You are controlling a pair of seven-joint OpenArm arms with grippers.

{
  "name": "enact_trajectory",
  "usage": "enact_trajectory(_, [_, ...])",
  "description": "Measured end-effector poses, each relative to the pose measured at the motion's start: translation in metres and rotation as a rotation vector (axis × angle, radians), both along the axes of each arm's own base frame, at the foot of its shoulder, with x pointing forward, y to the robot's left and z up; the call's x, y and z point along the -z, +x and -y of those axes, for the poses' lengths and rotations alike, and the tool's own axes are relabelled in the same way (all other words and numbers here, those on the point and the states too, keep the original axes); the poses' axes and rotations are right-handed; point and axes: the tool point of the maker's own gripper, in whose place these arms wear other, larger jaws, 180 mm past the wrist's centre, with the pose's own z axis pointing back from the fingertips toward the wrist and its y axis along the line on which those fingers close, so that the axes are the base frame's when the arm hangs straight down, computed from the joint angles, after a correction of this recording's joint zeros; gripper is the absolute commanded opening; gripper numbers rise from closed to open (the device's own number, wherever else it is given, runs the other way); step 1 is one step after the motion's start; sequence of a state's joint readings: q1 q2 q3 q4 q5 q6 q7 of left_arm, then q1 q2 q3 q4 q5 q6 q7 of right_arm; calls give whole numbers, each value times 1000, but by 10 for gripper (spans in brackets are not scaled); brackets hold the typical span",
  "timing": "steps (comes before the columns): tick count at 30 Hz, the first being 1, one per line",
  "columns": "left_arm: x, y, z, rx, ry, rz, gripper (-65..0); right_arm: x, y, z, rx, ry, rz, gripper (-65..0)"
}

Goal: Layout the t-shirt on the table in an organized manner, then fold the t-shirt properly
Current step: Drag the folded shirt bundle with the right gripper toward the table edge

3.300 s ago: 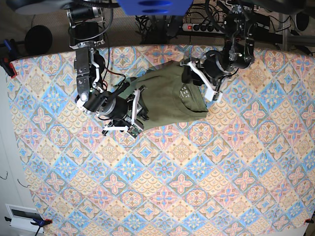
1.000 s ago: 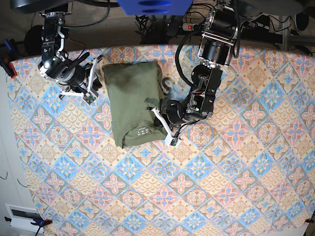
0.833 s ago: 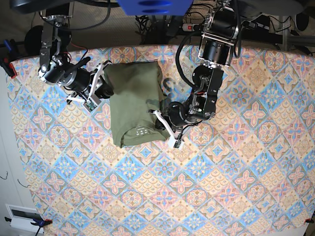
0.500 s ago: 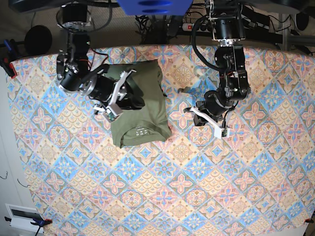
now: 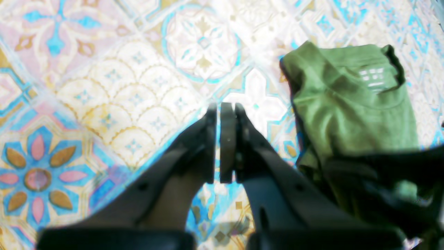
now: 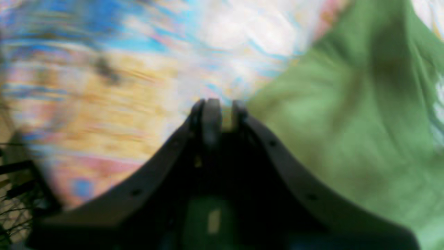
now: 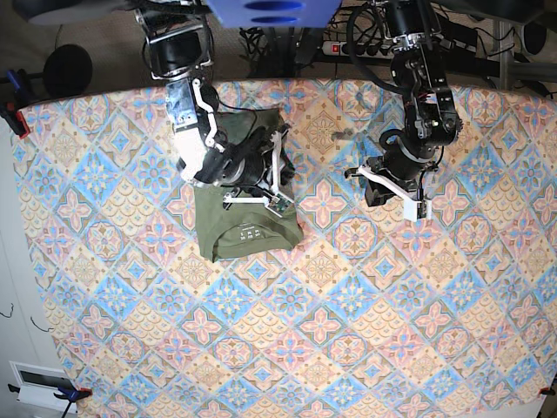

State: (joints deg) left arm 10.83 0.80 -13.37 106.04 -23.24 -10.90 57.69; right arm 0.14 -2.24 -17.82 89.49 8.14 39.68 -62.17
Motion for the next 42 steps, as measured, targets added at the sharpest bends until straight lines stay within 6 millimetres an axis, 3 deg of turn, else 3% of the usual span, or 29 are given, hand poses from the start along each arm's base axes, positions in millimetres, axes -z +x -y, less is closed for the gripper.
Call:
enact_trajectory(4, [0,-1,2,1,-14,0,-650,15,-2,-4,13,26,-34,-590])
enact_trajectory(11, [-5,-3,0,28,-69,-11,-650,22,8,18,142,116,-66,-590])
enact_trajectory(20, [-8,-3,2,42,-102,-8,-650,28,32,83,230,134,-12,-590])
enact_trajectory(34, [-7,-4,2,41,-101,-12,-650,17,82,189,290,-106,78,-589])
enact_trajectory(36, [-7,-4,2,41,-102,-11,-650,15,88,199,303,-148,83,-588])
enact_trajectory(42, [-7,-4,3,41,-102,-12,-650,5,86,202,288,-223,108,-590])
